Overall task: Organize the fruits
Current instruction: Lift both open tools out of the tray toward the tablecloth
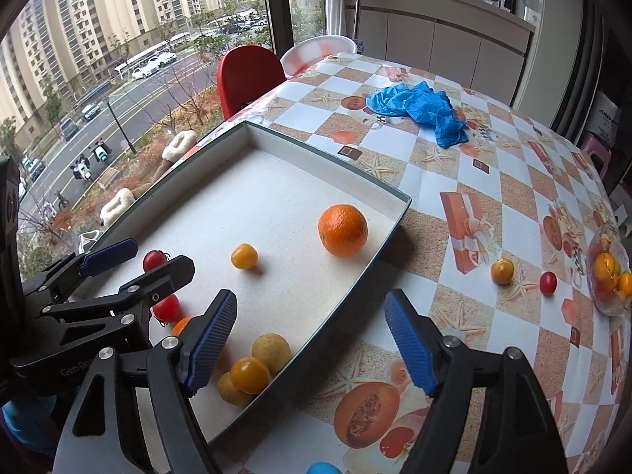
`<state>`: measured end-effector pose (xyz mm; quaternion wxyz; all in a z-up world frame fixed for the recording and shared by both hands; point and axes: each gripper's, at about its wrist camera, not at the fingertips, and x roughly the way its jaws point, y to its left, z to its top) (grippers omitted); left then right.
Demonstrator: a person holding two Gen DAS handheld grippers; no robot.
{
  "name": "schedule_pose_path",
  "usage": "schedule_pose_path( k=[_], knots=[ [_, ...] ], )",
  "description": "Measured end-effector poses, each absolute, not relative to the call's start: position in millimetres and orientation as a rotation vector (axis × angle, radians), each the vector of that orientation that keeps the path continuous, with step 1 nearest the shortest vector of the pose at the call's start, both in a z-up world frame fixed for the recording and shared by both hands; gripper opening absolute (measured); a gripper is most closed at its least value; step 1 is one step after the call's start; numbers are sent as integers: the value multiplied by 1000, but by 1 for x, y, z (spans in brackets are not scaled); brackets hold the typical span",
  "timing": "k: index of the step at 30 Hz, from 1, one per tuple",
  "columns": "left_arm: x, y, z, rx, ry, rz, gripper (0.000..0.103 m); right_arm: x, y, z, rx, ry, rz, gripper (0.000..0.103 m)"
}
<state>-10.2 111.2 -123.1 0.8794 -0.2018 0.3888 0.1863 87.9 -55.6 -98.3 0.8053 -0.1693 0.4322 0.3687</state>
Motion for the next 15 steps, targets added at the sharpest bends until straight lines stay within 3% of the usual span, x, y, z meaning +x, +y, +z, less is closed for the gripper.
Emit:
schedule_pose_path(
  k=[2,6,15],
  knots=[
    [-8,106,-122,-413,817,378,83,87,-61,-98,-368,914,783,84],
    [-3,95,-119,-393,827,363,83,87,-76,-95,-399,855,747,103],
    [11,61,-106,-339,851,301,82,113,-140,-103,-319,900,659,103]
  ],
)
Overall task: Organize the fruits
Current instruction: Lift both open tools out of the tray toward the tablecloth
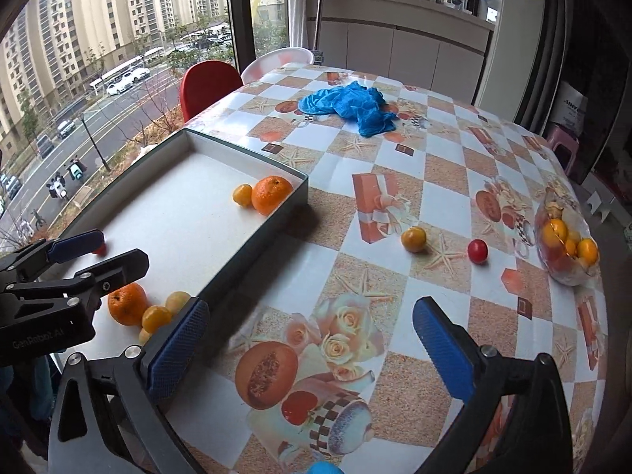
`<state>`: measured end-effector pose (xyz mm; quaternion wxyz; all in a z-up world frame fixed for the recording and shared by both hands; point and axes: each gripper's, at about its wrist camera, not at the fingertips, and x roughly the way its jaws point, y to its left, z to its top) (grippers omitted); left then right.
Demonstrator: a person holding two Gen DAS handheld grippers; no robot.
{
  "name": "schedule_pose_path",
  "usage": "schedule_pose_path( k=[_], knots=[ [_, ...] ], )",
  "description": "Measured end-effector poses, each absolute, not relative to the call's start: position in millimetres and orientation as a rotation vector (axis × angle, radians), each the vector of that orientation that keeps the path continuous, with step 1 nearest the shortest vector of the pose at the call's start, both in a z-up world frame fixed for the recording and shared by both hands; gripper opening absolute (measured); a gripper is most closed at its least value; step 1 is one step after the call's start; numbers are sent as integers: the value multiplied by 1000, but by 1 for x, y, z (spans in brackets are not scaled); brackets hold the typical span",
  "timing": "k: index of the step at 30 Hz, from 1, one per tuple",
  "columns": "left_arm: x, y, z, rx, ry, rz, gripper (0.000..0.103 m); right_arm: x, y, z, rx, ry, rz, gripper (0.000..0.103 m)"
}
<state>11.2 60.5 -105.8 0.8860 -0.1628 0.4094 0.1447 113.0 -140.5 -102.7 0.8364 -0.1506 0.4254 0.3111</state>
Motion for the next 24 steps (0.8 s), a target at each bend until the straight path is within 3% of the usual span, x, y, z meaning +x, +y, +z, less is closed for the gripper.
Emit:
schedule_pose_path(
  k=[24],
  knots=[
    [89,-68,-99,-141,947,103,82,160,-287,-146,-214,979,380,103]
  ],
)
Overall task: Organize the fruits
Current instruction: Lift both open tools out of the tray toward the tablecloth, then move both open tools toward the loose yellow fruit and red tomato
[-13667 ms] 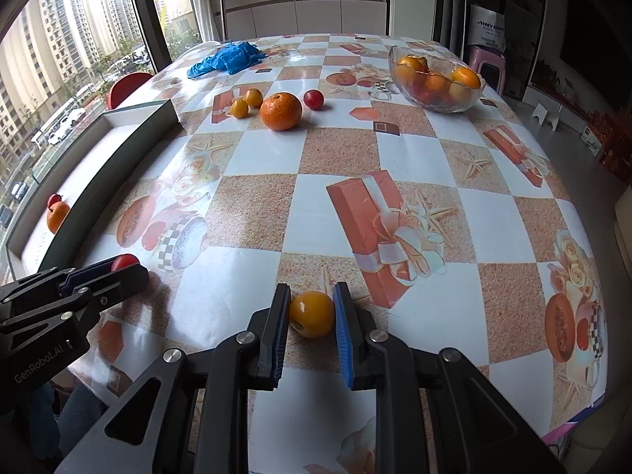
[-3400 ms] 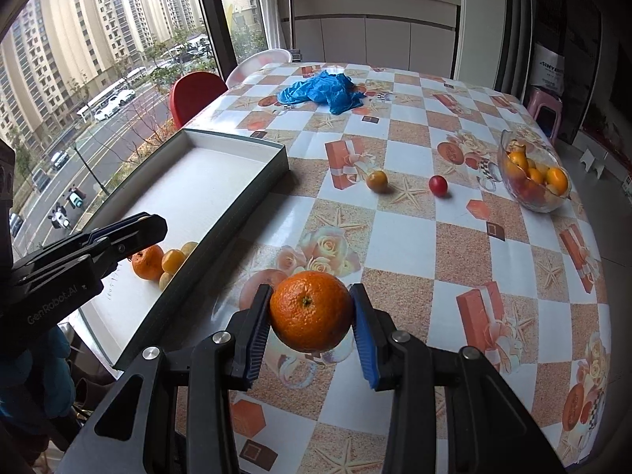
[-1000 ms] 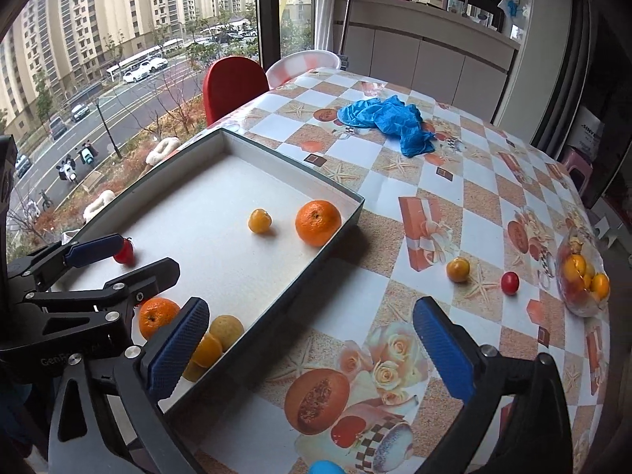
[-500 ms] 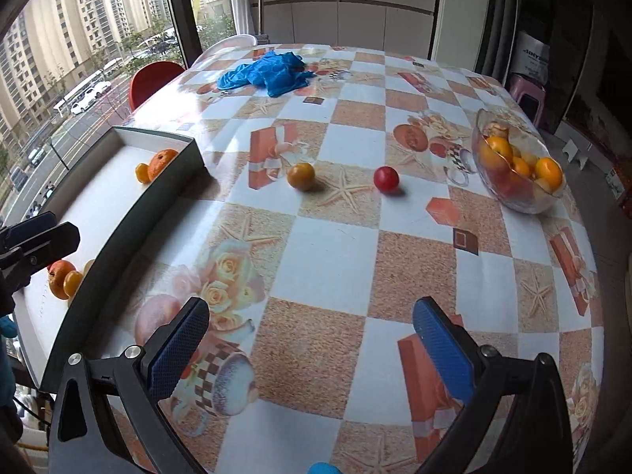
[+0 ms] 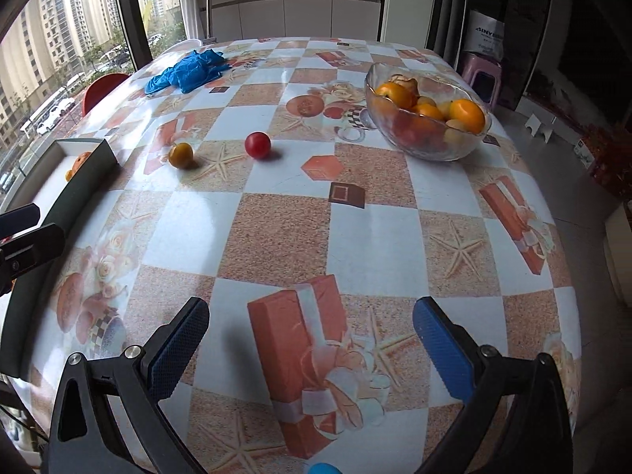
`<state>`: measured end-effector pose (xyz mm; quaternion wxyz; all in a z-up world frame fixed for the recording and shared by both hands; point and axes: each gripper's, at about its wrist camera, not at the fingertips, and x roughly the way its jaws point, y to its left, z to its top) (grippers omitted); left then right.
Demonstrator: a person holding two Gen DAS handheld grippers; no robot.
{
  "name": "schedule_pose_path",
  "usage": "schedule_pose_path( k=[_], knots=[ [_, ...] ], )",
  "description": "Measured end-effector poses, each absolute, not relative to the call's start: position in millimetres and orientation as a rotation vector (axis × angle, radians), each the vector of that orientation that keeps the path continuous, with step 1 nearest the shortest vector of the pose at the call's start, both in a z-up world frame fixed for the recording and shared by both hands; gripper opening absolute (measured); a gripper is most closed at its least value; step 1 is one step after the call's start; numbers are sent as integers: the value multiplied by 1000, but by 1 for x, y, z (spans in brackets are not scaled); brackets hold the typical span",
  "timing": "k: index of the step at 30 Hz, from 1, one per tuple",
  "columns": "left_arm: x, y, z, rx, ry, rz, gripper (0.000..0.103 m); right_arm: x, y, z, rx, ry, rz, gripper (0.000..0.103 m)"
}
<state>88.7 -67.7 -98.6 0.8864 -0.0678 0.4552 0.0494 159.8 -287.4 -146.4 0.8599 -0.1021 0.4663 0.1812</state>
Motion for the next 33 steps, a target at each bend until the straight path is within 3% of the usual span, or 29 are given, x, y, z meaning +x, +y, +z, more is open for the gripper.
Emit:
schedule_pose_path(
  k=[33],
  knots=[
    [119,-110,-108,-72,982,80,82,152,-302,-158,-184,916,370,103]
  ],
)
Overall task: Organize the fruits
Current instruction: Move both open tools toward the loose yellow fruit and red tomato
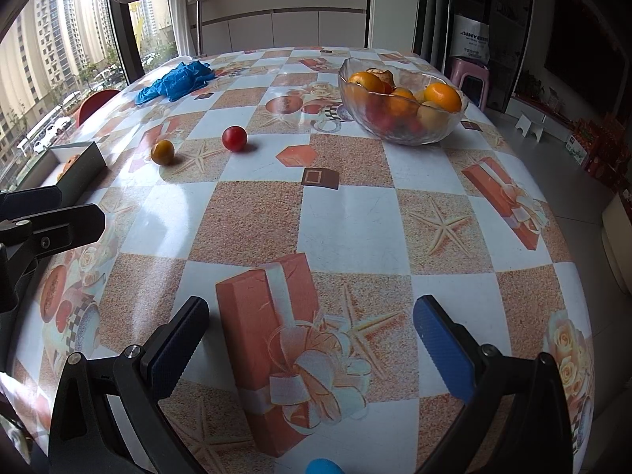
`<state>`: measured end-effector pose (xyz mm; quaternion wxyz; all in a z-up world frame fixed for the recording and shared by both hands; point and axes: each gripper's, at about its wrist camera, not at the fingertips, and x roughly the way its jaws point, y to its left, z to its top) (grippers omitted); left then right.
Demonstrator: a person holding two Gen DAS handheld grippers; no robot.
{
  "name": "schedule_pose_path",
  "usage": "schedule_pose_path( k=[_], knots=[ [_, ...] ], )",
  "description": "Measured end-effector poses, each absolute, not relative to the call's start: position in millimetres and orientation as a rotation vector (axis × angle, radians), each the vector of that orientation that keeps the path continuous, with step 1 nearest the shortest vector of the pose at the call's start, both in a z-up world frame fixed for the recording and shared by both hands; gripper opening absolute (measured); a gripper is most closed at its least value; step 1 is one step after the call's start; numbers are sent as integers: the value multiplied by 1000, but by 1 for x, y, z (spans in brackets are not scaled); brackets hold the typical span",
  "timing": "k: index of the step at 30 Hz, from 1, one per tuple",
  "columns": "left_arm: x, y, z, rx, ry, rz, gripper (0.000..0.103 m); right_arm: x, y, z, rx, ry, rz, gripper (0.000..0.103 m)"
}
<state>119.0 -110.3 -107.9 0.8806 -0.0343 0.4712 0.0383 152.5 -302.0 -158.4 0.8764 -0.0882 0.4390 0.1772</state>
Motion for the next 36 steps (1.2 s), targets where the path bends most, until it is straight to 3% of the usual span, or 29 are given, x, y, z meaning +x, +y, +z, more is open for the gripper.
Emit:
schedule_pose_path(
  k=[36],
  knots=[
    [127,-113,-111,-72,991,80,82,153,-302,-159,-185,916,370,103]
  ],
)
